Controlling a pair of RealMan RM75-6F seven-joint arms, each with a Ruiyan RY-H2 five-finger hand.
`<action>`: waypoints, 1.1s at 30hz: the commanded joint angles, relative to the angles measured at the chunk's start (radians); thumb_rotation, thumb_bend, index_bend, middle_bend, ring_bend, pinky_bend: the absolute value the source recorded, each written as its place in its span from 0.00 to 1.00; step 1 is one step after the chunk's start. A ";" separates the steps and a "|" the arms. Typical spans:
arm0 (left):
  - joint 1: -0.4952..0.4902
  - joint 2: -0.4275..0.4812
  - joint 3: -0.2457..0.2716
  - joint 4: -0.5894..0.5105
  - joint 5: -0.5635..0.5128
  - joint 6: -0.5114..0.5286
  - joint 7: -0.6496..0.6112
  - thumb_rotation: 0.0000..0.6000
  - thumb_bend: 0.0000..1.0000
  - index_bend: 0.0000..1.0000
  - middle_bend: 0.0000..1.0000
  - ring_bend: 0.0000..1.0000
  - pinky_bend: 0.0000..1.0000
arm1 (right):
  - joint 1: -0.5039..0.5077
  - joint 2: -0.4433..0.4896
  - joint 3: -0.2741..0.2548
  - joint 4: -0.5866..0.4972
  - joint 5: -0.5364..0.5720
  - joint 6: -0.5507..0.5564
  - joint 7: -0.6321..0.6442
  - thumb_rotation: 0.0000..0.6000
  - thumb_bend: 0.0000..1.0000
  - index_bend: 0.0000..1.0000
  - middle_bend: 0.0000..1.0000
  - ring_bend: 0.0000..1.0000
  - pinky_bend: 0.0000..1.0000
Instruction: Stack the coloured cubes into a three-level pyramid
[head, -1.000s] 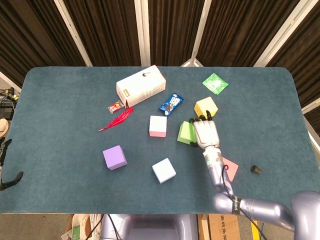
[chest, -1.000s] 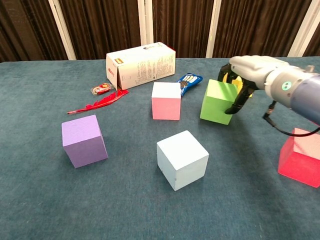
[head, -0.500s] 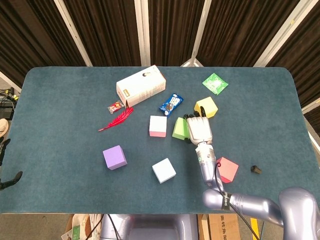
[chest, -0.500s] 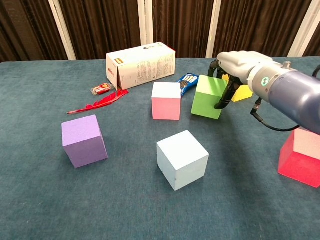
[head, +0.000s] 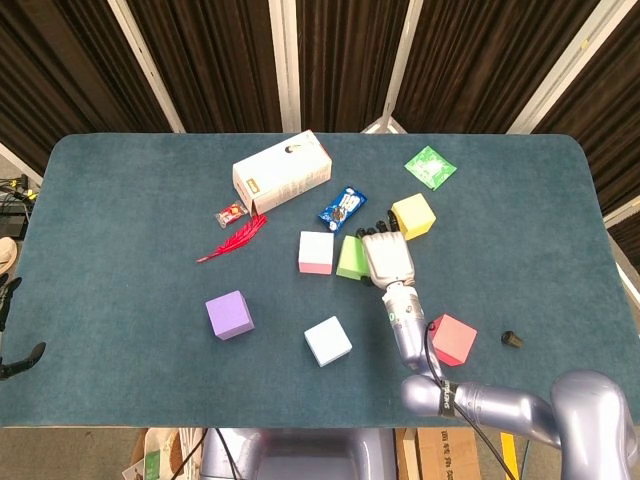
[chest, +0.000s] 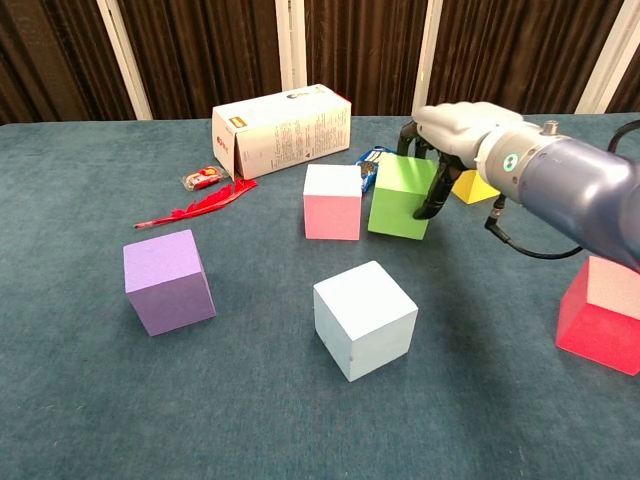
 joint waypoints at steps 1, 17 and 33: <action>0.000 0.000 0.001 0.000 0.003 0.002 0.000 1.00 0.32 0.07 0.00 0.00 0.00 | 0.010 -0.009 0.002 0.010 0.000 -0.004 -0.006 1.00 0.24 0.39 0.43 0.22 0.00; 0.002 0.000 0.002 -0.001 0.005 0.005 -0.003 1.00 0.32 0.07 0.00 0.00 0.00 | 0.048 -0.054 0.012 0.116 0.023 -0.041 -0.009 1.00 0.24 0.39 0.43 0.22 0.00; -0.003 -0.010 0.003 -0.001 0.000 0.002 0.017 1.00 0.32 0.07 0.00 0.00 0.00 | 0.059 -0.054 -0.002 0.140 0.017 -0.086 0.001 1.00 0.24 0.39 0.43 0.22 0.00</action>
